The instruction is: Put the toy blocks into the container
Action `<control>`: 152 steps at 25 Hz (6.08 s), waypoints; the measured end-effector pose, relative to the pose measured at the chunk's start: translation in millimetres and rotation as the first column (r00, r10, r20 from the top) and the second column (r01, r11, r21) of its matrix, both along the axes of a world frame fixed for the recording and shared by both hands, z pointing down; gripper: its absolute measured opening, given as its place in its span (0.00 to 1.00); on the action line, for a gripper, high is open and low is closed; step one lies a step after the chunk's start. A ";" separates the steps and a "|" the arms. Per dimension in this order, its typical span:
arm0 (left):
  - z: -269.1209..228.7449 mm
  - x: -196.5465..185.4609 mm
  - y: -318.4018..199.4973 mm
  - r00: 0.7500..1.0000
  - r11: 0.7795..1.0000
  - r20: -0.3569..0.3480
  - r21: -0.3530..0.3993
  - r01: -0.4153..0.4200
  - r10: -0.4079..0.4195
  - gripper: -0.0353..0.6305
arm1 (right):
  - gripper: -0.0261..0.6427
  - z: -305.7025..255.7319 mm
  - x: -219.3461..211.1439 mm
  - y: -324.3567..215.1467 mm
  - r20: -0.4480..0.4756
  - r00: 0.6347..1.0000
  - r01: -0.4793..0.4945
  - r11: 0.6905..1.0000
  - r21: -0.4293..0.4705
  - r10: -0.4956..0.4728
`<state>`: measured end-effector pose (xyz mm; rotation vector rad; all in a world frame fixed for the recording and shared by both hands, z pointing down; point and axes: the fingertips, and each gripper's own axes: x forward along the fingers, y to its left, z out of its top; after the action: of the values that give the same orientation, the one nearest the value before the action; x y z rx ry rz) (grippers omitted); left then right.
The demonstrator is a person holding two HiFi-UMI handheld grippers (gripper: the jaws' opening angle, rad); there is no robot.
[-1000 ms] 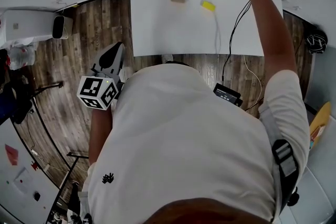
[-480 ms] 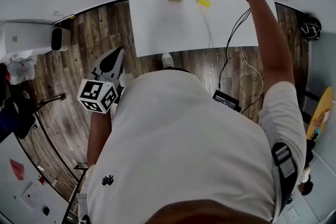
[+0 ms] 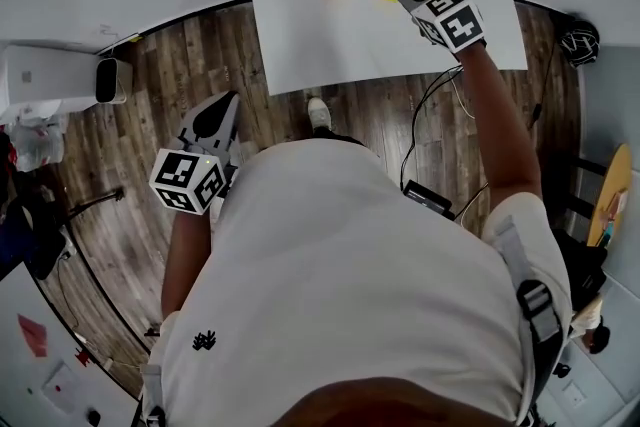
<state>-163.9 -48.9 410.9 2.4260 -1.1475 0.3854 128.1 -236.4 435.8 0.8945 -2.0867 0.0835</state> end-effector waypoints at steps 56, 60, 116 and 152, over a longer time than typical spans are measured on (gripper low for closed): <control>12.2 31.5 -23.3 0.949 0.951 0.080 -0.040 0.308 -0.304 0.06 | 0.33 208.1 -59.6 -76.5 -0.041 0.914 0.383 0.891 -0.244 -0.404; 14.0 34.5 -23.5 0.941 0.942 0.084 -0.051 0.331 -0.327 0.06 | 0.33 213.8 -62.6 -83.4 -0.049 0.901 0.407 0.877 -0.257 -0.432; 9.9 81.3 -67.3 0.988 0.989 0.044 0.000 0.150 -0.150 0.06 | 0.23 11.3 54.7 -144.2 -0.026 0.945 0.324 0.942 -0.086 -0.327; 14.8 48.5 -49.9 0.948 0.949 0.084 -0.051 0.312 -0.307 0.06 | 0.24 111.5 53.8 -240.1 -0.402 0.768 0.417 0.866 -0.277 -0.498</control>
<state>-115.5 -98.8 425.7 2.1443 -1.4975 0.4087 181.8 -476.4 547.3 0.2349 -1.7502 -0.1943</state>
